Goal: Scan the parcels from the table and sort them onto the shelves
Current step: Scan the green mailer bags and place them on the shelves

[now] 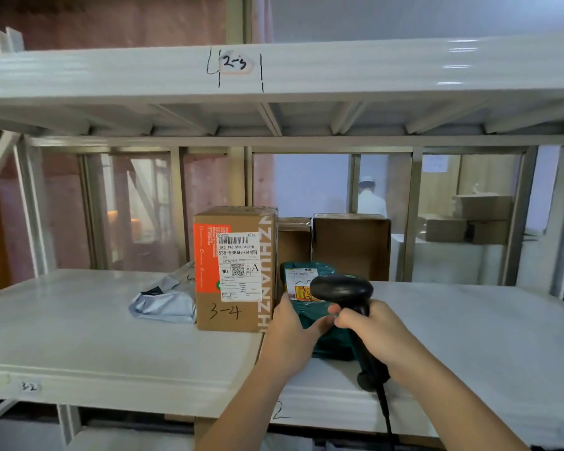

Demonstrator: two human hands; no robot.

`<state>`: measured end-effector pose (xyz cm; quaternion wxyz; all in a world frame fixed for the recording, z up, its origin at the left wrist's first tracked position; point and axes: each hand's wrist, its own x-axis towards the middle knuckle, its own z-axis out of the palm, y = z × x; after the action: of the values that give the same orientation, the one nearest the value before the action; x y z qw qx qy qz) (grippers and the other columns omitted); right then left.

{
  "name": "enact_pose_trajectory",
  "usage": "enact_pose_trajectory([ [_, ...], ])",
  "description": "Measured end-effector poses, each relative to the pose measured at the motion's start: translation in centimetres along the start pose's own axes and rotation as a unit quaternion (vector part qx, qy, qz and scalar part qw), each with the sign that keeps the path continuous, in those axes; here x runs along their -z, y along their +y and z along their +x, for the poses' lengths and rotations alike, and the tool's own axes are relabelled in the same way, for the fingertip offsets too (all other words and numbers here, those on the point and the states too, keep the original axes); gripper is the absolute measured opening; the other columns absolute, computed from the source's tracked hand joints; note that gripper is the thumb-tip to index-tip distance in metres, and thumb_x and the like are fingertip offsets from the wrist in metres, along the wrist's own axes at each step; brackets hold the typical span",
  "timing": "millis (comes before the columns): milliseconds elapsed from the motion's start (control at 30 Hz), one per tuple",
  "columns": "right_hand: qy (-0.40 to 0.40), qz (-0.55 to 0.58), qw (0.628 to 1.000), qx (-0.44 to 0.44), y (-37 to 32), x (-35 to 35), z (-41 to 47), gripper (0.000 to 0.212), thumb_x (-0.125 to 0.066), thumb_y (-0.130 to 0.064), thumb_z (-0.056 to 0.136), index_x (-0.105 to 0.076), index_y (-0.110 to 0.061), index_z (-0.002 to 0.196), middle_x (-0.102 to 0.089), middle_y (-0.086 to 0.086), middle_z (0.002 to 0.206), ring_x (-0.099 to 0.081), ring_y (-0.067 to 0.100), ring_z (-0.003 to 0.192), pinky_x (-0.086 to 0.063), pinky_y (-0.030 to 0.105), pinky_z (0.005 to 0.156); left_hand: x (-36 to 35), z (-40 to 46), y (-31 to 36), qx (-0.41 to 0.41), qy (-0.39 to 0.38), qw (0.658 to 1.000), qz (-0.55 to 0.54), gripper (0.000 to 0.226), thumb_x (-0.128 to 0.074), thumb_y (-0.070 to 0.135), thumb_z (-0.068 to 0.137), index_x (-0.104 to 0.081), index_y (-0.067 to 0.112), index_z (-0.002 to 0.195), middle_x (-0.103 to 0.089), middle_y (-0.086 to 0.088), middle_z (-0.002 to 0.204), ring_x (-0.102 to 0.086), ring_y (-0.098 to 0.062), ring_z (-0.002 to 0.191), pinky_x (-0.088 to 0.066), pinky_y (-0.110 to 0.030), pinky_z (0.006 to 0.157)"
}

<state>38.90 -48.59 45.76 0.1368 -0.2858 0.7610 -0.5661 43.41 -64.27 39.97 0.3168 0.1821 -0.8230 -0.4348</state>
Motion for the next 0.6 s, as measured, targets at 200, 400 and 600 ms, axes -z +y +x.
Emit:
enact_pose_trajectory([
  [200, -0.021, 0.003, 1.000, -0.011, -0.1, 0.0, 0.2, 0.019, -0.067, -0.020, 0.089, -0.072, -0.021, 0.107, -0.070, 0.003, 0.106, -0.061, 0.014, 0.103, -0.043, 0.029, 0.080, -0.8, -0.7, 0.5, -0.109, 0.028, 0.959, 0.261, 0.038, -0.052, 0.034, 0.108, -0.058, 0.031, 0.146, -0.033, -0.005, 0.166, -0.027, -0.029, 0.154, -0.026, -0.043, 0.127],
  [400, 0.004, -0.011, 1.000, 0.006, 0.3, 0.7, -0.9, 0.014, -0.068, -0.020, 0.088, -0.074, -0.022, 0.101, -0.071, 0.010, 0.105, -0.062, 0.018, 0.098, -0.045, 0.026, 0.078, -0.6, -0.2, 1.4, -0.188, -0.018, 0.922, 0.337, 0.033, -0.047, 0.039, 0.107, -0.062, 0.025, 0.133, -0.066, 0.001, 0.133, -0.053, -0.025, 0.125, -0.040, -0.036, 0.107],
  [600, 0.021, -0.052, 0.998, 0.030, 0.7, 1.9, -2.8, 0.015, -0.066, -0.016, 0.086, -0.073, -0.016, 0.099, -0.055, 0.014, 0.077, -0.053, 0.020, 0.072, -0.040, 0.034, 0.070, -0.1, 1.8, 1.5, -0.160, -0.053, 0.907, 0.387, 0.036, -0.049, 0.047, 0.106, -0.055, 0.025, 0.134, -0.065, 0.001, 0.132, -0.055, -0.024, 0.126, -0.039, -0.039, 0.112],
])
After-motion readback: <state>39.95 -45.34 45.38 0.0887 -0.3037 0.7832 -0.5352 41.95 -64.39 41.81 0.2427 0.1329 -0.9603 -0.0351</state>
